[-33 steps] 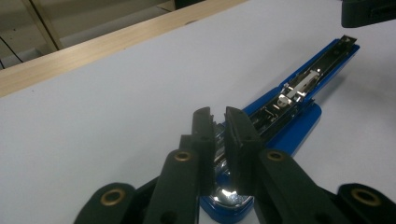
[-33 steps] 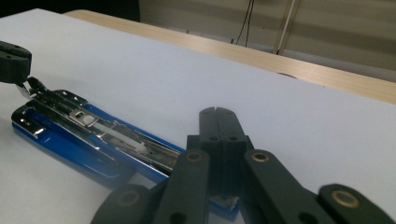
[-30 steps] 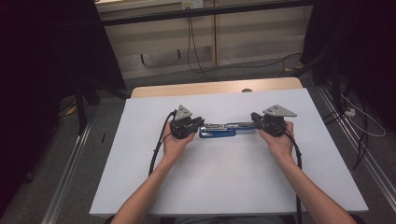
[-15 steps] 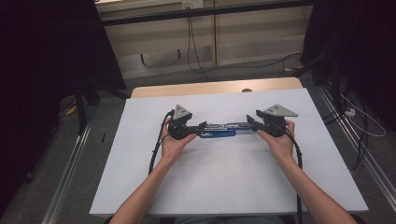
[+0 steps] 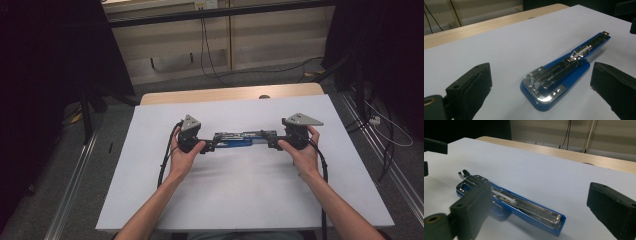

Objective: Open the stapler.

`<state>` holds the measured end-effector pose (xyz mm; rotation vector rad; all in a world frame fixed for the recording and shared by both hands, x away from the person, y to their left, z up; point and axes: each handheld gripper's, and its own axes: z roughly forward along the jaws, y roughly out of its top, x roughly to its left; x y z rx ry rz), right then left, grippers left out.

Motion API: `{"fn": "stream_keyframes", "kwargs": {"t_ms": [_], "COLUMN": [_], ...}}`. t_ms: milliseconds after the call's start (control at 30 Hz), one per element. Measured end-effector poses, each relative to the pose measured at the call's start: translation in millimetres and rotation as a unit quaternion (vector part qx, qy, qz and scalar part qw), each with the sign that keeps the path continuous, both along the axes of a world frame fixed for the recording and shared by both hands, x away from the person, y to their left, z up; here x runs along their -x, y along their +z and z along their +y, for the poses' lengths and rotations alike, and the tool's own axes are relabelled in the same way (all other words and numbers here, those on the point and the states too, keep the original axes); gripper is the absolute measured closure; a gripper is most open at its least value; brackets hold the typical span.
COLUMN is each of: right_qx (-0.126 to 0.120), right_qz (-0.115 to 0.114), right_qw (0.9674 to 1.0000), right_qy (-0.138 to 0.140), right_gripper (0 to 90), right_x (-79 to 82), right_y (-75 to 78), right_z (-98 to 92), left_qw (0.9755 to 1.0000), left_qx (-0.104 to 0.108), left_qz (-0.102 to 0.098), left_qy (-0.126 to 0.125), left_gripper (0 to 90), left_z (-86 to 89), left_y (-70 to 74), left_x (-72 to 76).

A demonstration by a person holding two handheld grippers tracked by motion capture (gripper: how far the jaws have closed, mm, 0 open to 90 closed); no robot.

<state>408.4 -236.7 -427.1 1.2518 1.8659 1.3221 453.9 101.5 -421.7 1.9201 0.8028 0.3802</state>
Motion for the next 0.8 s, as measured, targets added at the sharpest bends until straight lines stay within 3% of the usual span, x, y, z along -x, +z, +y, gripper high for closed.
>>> {"fn": "stream_keyframes", "kwargs": {"t_ms": [167,400,567,800], "right_qx": [0.007,0.012,0.016,0.010], "right_qz": [-0.007,-0.011,-0.013,-0.020], "right_qw": [0.9999,0.9998,0.9997,0.9994], "right_qy": [-0.004,-0.009,-0.008,-0.025], "right_gripper": [4.9,5.6,5.8,5.8], "right_x": [4.1,12.0,21.6,32.8], "right_y": [1.1,2.2,2.0,-0.6], "right_z": [-3.0,-6.6,-9.6,-21.2], "left_qw": [0.9999,0.9999,0.9998,0.9998], "left_qx": [0.016,0.007,0.014,-0.002], "left_qz": [-0.003,-0.007,-0.013,-0.018], "left_qy": [0.002,0.004,0.003,0.003], "left_gripper": [4.0,4.4,4.9,4.6], "left_z": [5.3,14.7,19.0,27.1], "left_y": [3.4,2.2,5.8,2.9], "left_x": [4.1,15.3,22.2,35.2]}}
